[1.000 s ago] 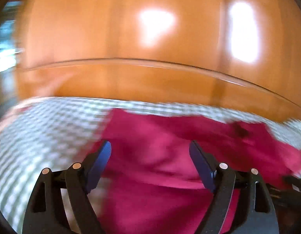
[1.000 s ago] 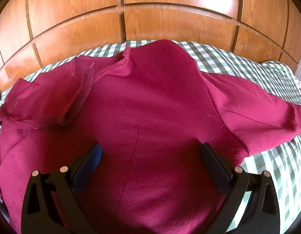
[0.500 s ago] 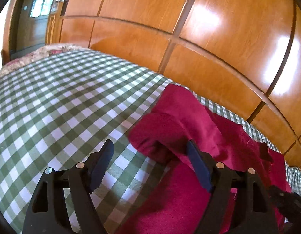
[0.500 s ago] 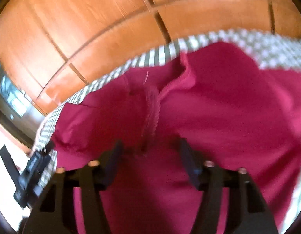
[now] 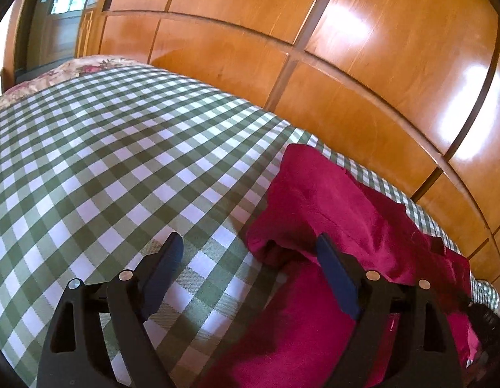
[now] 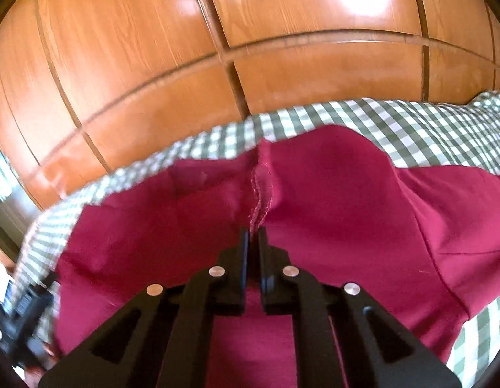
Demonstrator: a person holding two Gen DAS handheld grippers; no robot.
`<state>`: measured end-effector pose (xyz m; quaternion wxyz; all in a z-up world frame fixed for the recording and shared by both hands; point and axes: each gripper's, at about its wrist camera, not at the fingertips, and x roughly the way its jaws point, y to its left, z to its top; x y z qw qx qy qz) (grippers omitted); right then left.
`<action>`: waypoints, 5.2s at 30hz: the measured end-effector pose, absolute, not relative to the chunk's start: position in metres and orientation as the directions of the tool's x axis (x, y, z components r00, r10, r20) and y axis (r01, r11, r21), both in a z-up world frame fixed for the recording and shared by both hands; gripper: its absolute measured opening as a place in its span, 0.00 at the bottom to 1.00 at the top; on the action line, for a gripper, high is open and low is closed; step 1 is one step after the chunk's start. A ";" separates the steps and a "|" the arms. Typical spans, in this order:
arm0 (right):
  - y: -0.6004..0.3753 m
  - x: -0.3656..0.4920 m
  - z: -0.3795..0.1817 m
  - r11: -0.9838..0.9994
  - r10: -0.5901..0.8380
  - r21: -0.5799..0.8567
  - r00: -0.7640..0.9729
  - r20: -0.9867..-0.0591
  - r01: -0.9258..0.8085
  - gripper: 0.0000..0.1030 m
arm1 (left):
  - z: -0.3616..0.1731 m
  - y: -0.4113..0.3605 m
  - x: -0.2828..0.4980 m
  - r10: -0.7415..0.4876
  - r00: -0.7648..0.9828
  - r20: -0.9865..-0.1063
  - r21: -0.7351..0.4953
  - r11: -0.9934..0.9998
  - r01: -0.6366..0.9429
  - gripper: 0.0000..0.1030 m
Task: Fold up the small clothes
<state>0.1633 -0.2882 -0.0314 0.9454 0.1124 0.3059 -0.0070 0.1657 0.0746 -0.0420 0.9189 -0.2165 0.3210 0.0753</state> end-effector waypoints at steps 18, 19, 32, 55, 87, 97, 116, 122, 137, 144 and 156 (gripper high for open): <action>-0.309 0.157 -0.049 0.945 0.125 0.317 0.805 -0.580 0.081 0.16 | -0.056 0.068 0.185 -0.002 0.712 -0.702 -0.303 0.906 -0.297 0.73; -0.312 0.153 -0.048 0.940 0.130 0.332 0.815 -0.565 0.080 0.29 | -0.055 0.072 0.180 -0.026 0.730 -0.683 -0.339 0.896 -0.286 0.73; -0.371 0.075 -0.030 0.873 0.100 0.460 0.866 -0.491 0.160 0.59 | -0.041 0.066 0.170 -0.003 0.775 -0.632 -0.319 0.913 -0.256 0.87; -0.597 -0.005 -0.060 0.488 -0.213 0.696 0.845 -0.490 0.527 0.59 | -0.044 0.068 0.169 -0.002 0.761 -0.649 -0.320 0.908 -0.270 0.87; -0.595 0.053 -0.001 0.642 -0.248 0.552 0.826 -0.507 0.532 0.07 | -0.049 0.065 0.176 -0.026 0.746 -0.666 -0.323 0.911 -0.257 0.87; -0.427 0.107 0.040 0.957 -0.138 0.161 0.870 -0.473 0.239 0.07 | -0.049 0.065 0.177 -0.027 0.746 -0.666 -0.324 0.910 -0.257 0.87; -0.243 0.121 -0.053 0.935 -0.095 -0.326 0.788 -0.608 -0.138 0.71 | -0.049 0.066 0.178 -0.033 0.746 -0.666 -0.332 0.908 -0.257 0.89; -0.237 0.097 -0.037 0.931 -0.077 -0.348 0.875 -0.479 -0.109 0.90 | -0.049 0.066 0.178 -0.034 0.746 -0.665 -0.334 0.907 -0.256 0.89; -0.344 0.081 -0.031 0.893 -0.397 -0.016 0.770 -0.500 0.450 0.98 | -0.049 0.065 0.178 -0.039 0.747 -0.664 -0.335 0.908 -0.251 0.89; -0.375 0.099 -0.057 0.845 -0.395 0.031 0.663 -0.635 0.533 0.98 | -0.036 0.052 0.173 -0.086 0.758 -0.646 -0.349 0.917 -0.194 0.89; -0.369 0.084 -0.049 0.814 -0.465 0.032 0.684 -0.561 0.580 0.98 | 0.008 -0.094 0.211 -0.412 0.609 -0.677 -0.383 0.905 0.187 0.69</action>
